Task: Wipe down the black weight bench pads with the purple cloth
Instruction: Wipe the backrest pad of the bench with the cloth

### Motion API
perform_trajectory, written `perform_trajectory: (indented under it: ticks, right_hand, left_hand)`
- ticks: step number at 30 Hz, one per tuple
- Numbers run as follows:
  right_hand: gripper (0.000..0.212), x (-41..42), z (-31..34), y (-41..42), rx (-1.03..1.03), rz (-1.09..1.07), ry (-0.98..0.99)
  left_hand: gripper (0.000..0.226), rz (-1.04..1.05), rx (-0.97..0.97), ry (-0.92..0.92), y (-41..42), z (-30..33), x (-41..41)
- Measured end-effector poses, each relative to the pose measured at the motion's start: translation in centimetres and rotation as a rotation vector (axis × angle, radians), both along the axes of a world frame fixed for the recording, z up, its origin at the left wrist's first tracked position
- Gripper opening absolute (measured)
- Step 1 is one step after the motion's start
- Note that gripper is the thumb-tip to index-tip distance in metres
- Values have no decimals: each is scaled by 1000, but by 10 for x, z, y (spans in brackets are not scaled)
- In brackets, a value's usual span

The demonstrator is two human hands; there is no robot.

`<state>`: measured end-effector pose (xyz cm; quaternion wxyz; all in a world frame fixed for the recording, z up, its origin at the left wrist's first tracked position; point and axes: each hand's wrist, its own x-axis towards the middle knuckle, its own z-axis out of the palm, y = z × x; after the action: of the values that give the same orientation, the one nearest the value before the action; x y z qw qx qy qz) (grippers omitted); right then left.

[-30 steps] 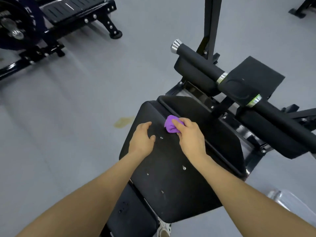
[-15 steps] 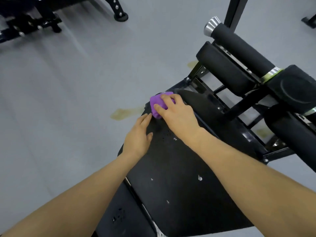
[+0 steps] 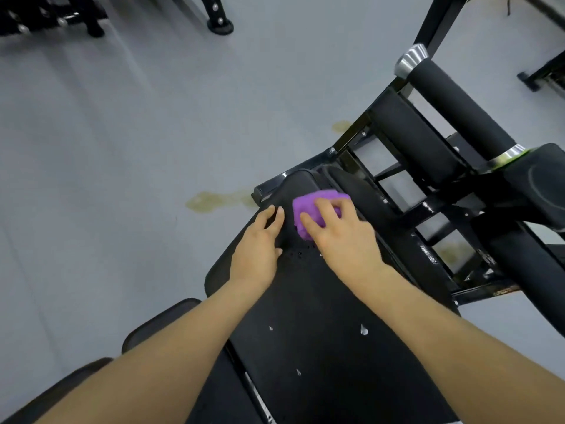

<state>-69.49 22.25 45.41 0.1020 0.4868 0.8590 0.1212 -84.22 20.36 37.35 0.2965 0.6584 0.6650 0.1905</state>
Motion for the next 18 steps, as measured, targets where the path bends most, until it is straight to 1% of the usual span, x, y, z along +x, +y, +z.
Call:
perform_trajectory:
  ticks: [4,6,8,10,12,16,18]
  right_hand:
    - [59,-13,-3,23,34,33,102]
    - [59,5,-1,7,54,11,166]
    - [62,37,0,-28,49,-18,222]
    - [67,63,2,-65,38,0,203]
    - [68,71,5,-77,1,-12,142]
    - [60,40,0,-40,-43,-48,86]
    - [53,10,-1,-14,13,-61,67]
  left_hand:
    - [79,15,28,11,-1,-4,1]
    - [79,34,23,-18,-2,-4,1]
    - [80,35,19,-33,-2,-4,1]
    - [80,36,26,-24,-2,-3,2]
    - [79,41,32,-12,-4,-1,4]
    - [79,53,30,-8,-5,-1,7]
    - [79,50,27,-7,-4,-3,5]
